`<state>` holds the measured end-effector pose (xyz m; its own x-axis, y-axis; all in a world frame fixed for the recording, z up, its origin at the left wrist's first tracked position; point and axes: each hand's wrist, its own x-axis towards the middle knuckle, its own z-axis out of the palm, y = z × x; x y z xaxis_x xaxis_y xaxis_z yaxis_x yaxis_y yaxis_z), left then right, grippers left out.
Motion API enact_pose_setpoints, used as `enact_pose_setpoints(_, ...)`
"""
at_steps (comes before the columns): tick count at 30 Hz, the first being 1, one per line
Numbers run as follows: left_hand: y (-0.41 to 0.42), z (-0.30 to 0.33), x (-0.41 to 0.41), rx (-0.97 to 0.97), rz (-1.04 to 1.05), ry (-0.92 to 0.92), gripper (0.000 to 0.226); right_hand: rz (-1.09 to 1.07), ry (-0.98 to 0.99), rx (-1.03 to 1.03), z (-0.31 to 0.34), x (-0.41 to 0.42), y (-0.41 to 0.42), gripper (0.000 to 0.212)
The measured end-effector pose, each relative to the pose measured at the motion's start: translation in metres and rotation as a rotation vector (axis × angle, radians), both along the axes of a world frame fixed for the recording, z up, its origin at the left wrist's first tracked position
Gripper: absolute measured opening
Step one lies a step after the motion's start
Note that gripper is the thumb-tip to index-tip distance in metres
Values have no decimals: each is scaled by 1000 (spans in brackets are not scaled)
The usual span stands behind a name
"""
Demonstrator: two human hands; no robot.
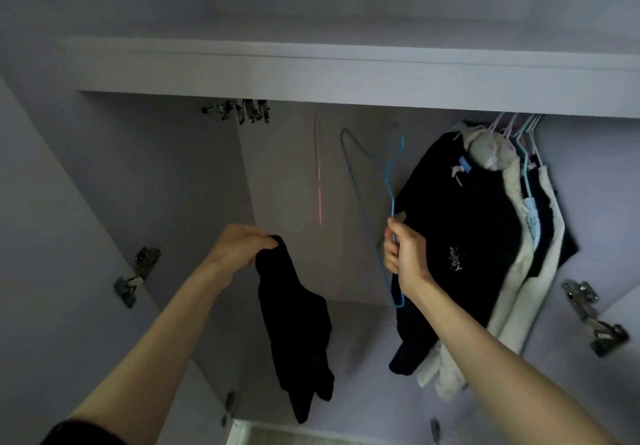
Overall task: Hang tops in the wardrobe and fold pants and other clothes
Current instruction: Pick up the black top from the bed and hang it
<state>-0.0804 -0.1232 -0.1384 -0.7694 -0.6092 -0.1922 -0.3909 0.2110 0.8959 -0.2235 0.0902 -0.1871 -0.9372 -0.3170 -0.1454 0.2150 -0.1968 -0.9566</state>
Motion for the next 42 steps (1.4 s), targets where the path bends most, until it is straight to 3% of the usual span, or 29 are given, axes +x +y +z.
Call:
enact_pose_setpoints(2,7,-3,2,16,-19,-15,3,-44,77,1,-12,10,16,41)
enact_pose_setpoints(5,12,-4,2,36,-33,-15,6,-124,190,71,-17,11,34,35)
enact_pose_setpoints(7,16,-5,2,43,-33,-12,6,-222,144,126,-21,8,44,30)
enact_pose_setpoints(10,19,-9,2,65,-15,-20,5,-246,3,216,-34,5,63,43)
enact_pose_setpoints(13,24,-13,-2,103,22,-41,3,-185,0,323,-42,11,76,52)
enact_pose_setpoints(16,31,-15,-6,118,38,-75,5,-323,-15,355,-41,15,81,59)
enact_pose_setpoints(19,35,-16,-8,128,43,-77,7,-332,-142,156,-40,21,84,53)
enact_pose_setpoints(23,42,-14,-7,130,17,-74,6,-246,-311,-286,-47,28,93,34)
enact_pose_setpoints(27,53,-9,-7,120,-27,-81,13,-79,-307,-550,-40,32,85,57)
enact_pose_setpoints(31,62,2,-9,142,-70,-63,10,15,-261,-629,-20,33,61,59)
enact_pose_setpoints(34,65,14,-5,196,-102,-8,7,-18,-245,-500,-23,36,49,57)
enact_pose_setpoints(38,56,30,3,160,-43,75,1,-97,-122,-119,-37,38,49,31)
enact_pose_setpoints(42,42,30,11,61,29,96,13,-20,176,307,-35,28,55,51)
